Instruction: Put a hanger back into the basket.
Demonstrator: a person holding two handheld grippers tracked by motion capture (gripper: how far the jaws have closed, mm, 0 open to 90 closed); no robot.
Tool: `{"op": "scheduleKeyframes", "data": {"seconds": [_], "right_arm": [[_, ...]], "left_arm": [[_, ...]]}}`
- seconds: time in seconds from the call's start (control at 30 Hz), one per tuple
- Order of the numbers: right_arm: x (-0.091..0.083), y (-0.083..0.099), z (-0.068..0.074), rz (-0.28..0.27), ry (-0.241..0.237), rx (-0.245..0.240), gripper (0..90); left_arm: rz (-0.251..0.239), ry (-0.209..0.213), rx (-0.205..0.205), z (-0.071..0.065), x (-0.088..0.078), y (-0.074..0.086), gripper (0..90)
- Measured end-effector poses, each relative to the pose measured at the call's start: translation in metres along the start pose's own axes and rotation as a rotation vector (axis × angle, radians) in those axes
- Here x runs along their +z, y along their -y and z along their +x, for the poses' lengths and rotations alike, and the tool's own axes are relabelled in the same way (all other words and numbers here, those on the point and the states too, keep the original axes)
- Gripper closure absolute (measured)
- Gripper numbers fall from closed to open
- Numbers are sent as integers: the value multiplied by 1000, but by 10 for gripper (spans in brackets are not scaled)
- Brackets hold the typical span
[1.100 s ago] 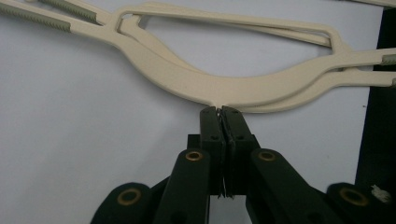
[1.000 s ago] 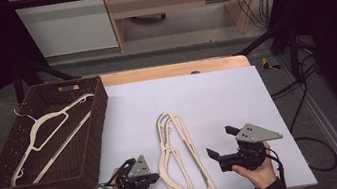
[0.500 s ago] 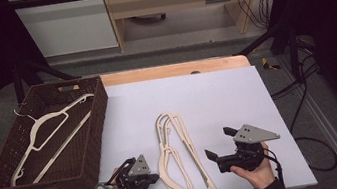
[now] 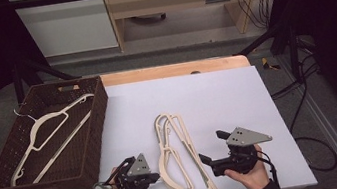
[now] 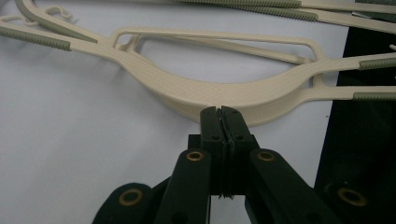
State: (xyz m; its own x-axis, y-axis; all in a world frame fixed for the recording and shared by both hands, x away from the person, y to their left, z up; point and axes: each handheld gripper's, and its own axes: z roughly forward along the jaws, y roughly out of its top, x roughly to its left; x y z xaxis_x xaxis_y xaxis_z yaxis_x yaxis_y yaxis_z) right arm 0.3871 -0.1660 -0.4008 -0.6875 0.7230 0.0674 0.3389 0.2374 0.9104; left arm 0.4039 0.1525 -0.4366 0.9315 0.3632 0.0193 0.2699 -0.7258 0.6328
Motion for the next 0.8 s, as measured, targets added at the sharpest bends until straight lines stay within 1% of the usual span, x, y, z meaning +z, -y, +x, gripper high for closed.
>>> {"op": "scheduleKeyframes", "data": {"seconds": [0.1, 0.17, 0.23, 0.3, 0.37, 0.47, 0.6, 0.67, 0.8], "right_arm": [[4, -1, 6, 11, -7, -10, 92], [7, -2, 11, 13, -21, -14, 92], [11, -3, 17, 20, -30, -17, 93], [15, -2, 23, 29, -43, -23, 101], [20, -2, 29, 39, -59, -28, 105], [27, -1, 37, 58, -69, -26, 112], [36, 3, 47, 87, -95, -26, 125], [39, 4, 51, 100, -113, -37, 136], [48, 7, 58, 132, -124, -45, 156]], "left_arm": [[-6, -13, 5, -1, -5, -5, 888], [3, -21, 13, -2, -10, -9, 888], [5, -28, 13, -2, -16, -13, 888], [4, -31, 3, -2, -20, -17, 888], [18, -36, 9, -3, -22, -23, 888], [33, -35, 11, -4, -23, -29, 888], [28, -31, -1, -3, -25, -35, 887], [30, -32, -1, -3, -26, -36, 888], [20, -35, -10, -4, -27, -37, 888]]}}
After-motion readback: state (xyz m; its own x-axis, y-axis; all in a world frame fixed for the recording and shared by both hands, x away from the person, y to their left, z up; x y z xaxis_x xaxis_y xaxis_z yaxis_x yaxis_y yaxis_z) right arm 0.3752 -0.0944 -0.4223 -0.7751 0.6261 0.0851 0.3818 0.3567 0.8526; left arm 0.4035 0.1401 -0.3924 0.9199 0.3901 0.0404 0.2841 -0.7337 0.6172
